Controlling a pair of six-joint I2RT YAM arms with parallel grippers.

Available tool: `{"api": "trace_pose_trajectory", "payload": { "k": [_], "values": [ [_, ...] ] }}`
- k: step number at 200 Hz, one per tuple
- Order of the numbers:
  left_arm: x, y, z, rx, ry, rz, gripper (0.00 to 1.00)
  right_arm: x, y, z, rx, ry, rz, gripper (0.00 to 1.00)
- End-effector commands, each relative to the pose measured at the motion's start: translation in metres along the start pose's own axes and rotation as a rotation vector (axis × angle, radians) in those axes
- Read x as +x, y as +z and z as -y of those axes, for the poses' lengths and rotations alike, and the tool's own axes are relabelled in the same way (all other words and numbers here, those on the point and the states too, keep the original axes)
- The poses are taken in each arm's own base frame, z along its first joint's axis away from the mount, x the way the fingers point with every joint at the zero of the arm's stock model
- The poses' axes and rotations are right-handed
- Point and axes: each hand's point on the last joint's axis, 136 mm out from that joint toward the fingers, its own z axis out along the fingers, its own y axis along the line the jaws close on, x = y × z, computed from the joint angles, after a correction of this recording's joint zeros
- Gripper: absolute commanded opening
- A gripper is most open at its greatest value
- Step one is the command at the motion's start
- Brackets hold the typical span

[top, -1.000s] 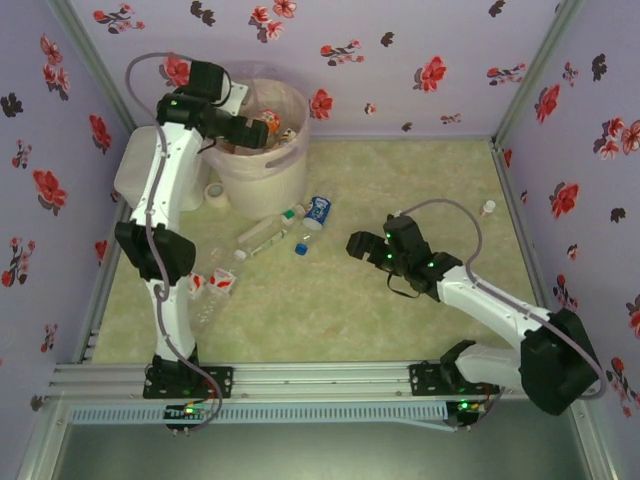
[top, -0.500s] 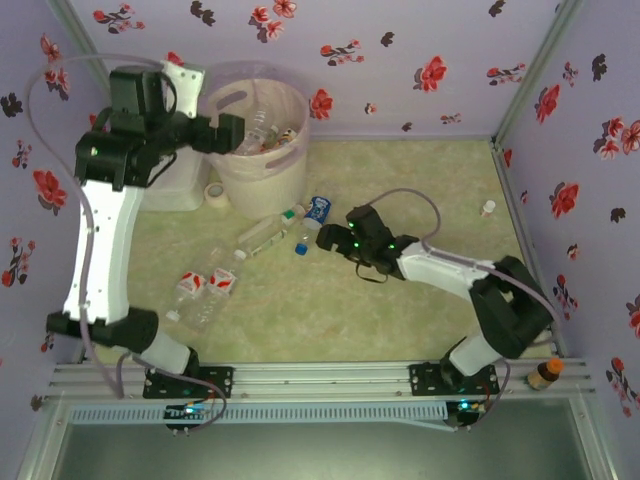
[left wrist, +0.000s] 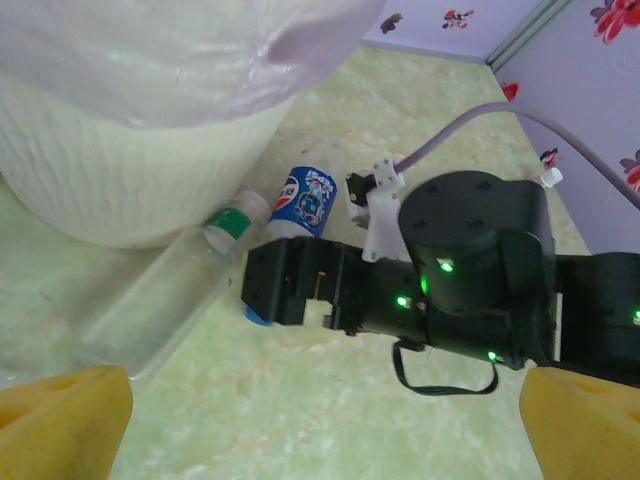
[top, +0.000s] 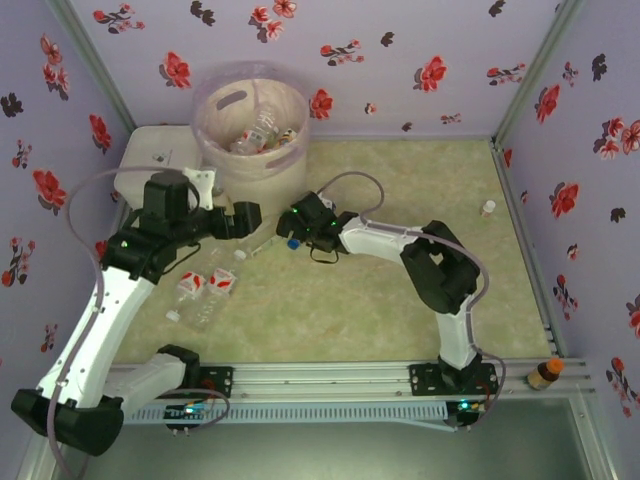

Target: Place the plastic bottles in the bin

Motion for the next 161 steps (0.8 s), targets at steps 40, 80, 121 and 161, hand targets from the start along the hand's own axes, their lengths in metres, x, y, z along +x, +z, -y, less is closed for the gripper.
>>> {"api": "trace_pose_trajectory", "payload": {
  "k": [40, 80, 121, 161],
  "values": [
    [0.001, -0.001, 0.007, 0.056, -0.070, 0.092, 1.00, -0.003, 0.025, 0.041, 0.185, 0.047, 0.038, 0.84],
    [0.004, 0.004, 0.008, 0.062, -0.082, 0.084, 1.00, -0.013, 0.011, 0.046, 0.202, 0.032, 0.082, 0.70],
    [-0.003, 0.007, 0.020, 0.110, -0.098, 0.108, 1.00, -0.017, -0.002, 0.060, 0.243, 0.012, 0.096, 0.56],
    [-0.007, 0.013, 0.026, 0.124, -0.088, 0.111, 1.00, -0.012, -0.019, 0.068, 0.208, -0.040, 0.088, 0.36]
  ]
}}
